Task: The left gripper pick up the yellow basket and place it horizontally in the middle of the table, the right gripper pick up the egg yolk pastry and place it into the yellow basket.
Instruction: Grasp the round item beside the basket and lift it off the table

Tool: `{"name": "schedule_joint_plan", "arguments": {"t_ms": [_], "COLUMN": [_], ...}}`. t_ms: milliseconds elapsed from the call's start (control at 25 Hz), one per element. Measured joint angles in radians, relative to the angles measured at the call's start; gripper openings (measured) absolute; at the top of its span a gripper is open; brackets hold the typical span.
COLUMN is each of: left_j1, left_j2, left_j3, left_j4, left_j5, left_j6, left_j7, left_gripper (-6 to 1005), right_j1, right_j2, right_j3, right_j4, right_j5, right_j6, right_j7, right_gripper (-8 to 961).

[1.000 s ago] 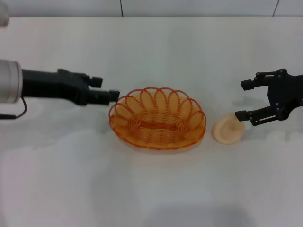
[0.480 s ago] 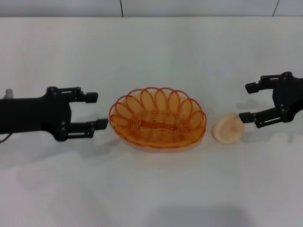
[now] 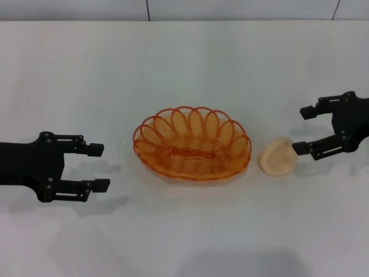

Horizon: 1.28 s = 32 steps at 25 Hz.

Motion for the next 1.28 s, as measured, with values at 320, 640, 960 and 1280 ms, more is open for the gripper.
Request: {"name": "schedule_joint_plan", "arguments": {"t_ms": [320, 640, 960, 1280], "left_j1": [-0.004, -0.007, 0.004, -0.014], "left_j2": [0.004, -0.006, -0.020, -0.012], "left_j3": [0.000, -0.002, -0.011, -0.020], "left_j4": [0.000, 0.000, -0.015, -0.063], "left_j5": [0.028, 0.029, 0.027, 0.040], "left_j6": [0.001, -0.009, -0.031, -0.080], "left_j7": [0.005, 0.021, 0.068, 0.076], "left_gripper": [712, 707, 702, 701], "right_j1": [0.019, 0.062, 0.066, 0.067], "right_j2": [0.023, 0.034, 0.035, 0.037], "right_j3": [-0.102, -0.113, -0.124, -0.123], "right_j4": [-0.106, -0.086, -0.036, 0.009], "right_j5": [-0.115, -0.180, -0.180, -0.132], "right_j6": [-0.005, 0.004, 0.036, 0.080], "right_j7": [0.084, 0.115, 0.114, 0.109], "right_gripper": [864, 841, 838, 835]}}
